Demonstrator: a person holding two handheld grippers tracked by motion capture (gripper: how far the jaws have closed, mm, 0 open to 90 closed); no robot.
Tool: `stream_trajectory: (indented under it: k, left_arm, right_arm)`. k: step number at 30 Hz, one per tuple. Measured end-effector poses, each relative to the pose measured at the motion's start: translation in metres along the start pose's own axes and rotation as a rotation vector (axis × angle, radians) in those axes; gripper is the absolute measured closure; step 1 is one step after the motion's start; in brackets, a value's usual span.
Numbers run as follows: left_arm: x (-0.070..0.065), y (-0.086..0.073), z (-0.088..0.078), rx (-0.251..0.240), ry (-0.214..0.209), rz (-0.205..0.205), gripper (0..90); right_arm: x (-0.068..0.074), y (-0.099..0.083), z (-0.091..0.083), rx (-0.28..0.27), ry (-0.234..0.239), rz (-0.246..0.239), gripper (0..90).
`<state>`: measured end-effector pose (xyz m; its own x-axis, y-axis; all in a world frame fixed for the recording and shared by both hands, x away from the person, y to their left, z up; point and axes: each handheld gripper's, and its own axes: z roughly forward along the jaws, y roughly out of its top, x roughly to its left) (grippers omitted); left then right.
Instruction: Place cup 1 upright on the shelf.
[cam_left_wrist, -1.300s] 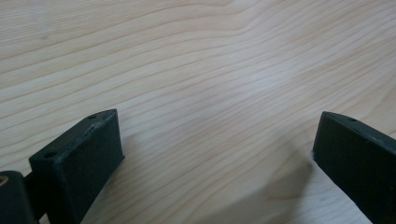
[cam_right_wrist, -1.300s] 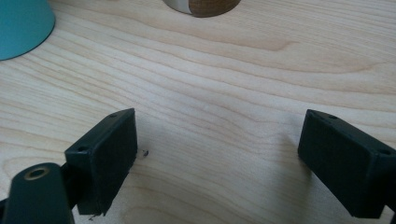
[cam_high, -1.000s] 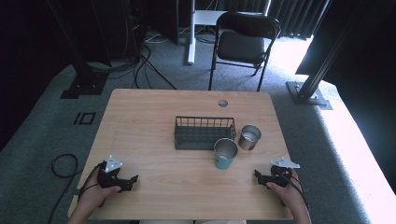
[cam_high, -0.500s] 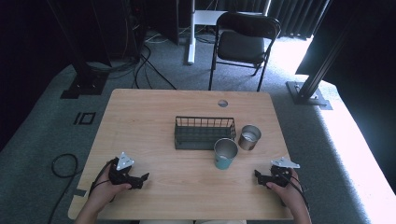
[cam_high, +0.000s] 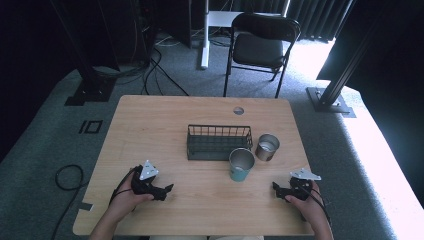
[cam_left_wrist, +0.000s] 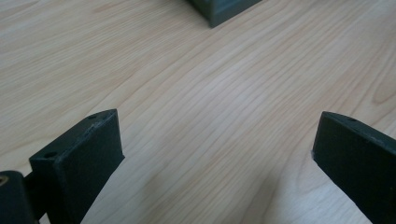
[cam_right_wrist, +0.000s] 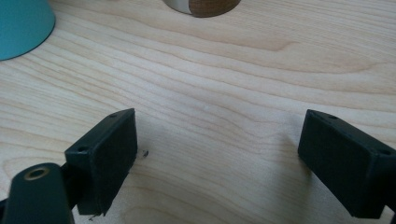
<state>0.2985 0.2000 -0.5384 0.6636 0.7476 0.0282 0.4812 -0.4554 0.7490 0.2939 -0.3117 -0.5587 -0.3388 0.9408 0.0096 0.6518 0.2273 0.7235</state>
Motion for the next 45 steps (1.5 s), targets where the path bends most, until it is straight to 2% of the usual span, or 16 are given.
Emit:
stream_trajectory:
  k: [12,21,33,39,45]
  left_arm:
    - [-0.016,0.021,0.011,-0.033,-0.045,0.052,2.3]
    - [-0.032,0.034,0.020,-0.053,-0.086,0.064,2.3]
    - [-0.047,0.051,0.030,-0.074,-0.113,0.102,2.3]
    - [-0.056,0.059,0.035,-0.110,-0.124,0.119,2.4]
    - [-0.064,0.066,0.041,-0.128,-0.155,0.119,2.3]
  right_arm:
    - [0.000,0.000,0.000,0.000,0.000,0.001,11.5]
    - [0.000,0.000,0.000,0.000,0.000,0.000,11.5]
    - [0.000,0.000,0.000,0.000,0.000,0.001,11.5]
    - [0.000,0.000,0.000,0.001,0.000,0.001,11.5]
    - [0.000,0.000,0.000,0.001,0.000,0.001,11.5]
